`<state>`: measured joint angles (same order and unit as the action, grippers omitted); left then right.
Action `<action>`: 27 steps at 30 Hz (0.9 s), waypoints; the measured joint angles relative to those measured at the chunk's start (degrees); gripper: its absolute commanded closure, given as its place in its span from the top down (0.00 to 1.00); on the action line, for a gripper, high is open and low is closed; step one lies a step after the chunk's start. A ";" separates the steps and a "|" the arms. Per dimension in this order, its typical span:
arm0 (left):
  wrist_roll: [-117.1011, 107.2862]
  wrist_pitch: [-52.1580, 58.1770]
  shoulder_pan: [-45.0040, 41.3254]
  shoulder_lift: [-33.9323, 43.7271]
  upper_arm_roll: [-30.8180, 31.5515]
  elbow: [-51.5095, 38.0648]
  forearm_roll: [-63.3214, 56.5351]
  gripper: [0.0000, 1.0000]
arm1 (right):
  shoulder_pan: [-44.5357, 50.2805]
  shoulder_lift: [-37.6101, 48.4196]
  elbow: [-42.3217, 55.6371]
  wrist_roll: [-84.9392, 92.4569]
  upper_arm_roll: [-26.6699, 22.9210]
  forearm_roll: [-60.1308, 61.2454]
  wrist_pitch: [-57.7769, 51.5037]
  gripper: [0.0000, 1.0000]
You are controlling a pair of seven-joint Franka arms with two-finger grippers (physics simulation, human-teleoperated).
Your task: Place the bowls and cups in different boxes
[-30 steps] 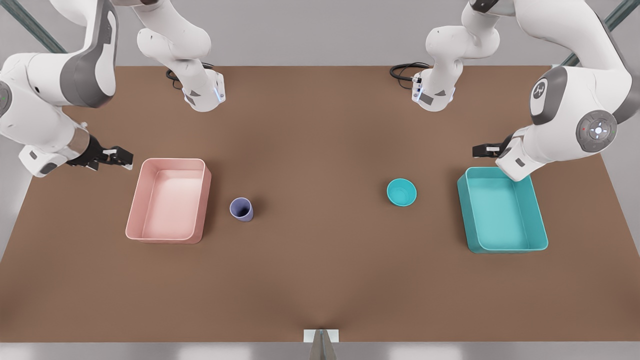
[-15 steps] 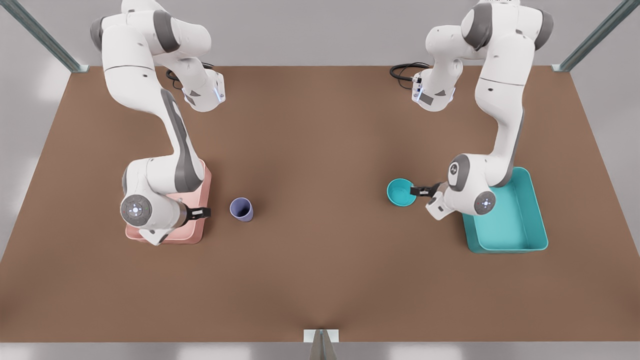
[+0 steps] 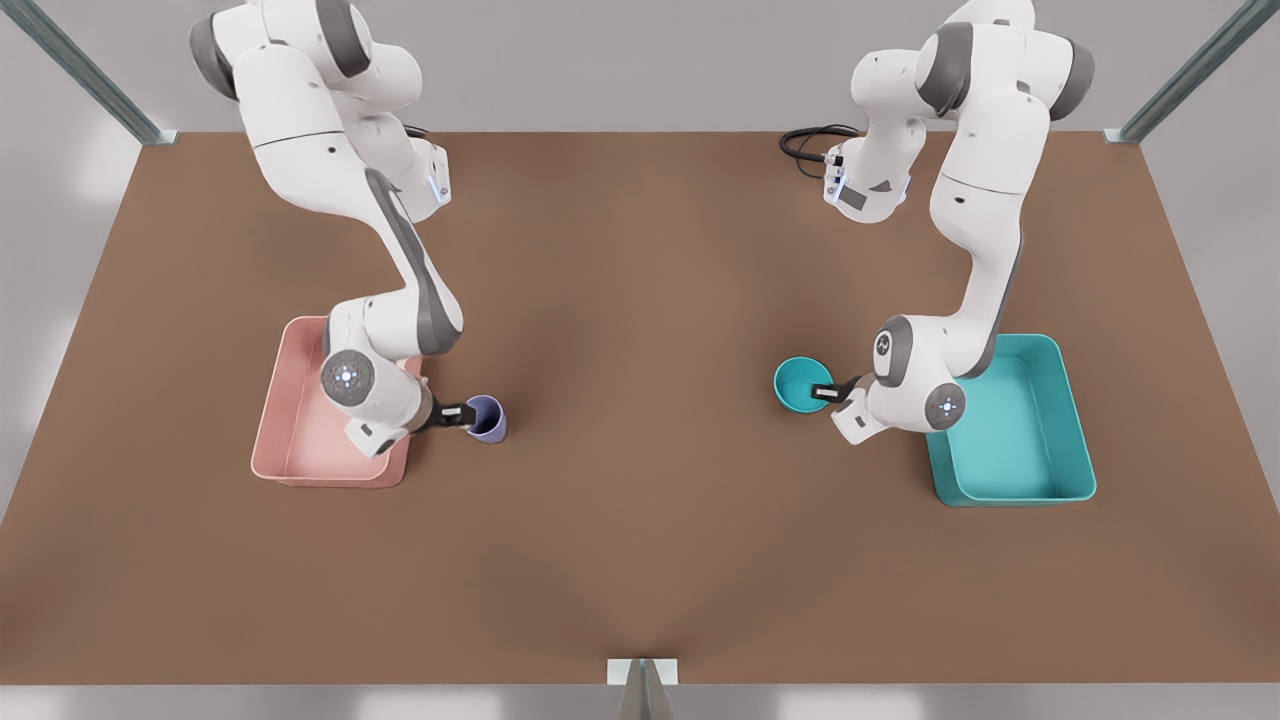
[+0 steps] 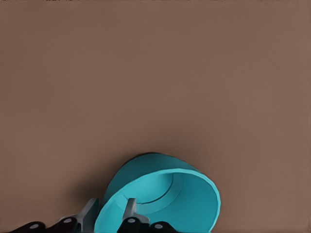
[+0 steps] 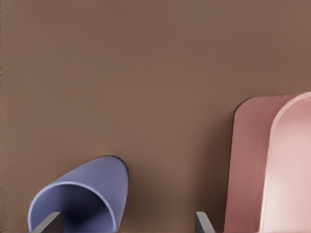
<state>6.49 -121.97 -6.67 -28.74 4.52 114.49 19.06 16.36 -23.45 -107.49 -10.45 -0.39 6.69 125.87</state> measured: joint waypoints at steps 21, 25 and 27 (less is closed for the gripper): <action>1.61 12.72 13.87 6.08 -16.80 -14.81 -7.63 0.21 | 1.63 -4.37 -4.23 -5.54 0.30 0.00 6.28 0.90; 2.13 8.45 14.53 2.82 -17.13 -10.49 -8.11 0.21 | 1.76 -4.78 -4.09 -5.72 0.39 0.19 6.51 0.24; 2.34 6.02 15.00 1.19 -17.25 -9.79 -8.76 0.21 | 1.95 -4.85 -3.74 -5.13 0.46 1.04 6.56 0.21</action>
<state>8.82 -115.95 8.32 -27.55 -12.74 104.70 10.31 18.31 -28.31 -111.24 -15.58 0.07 7.73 132.43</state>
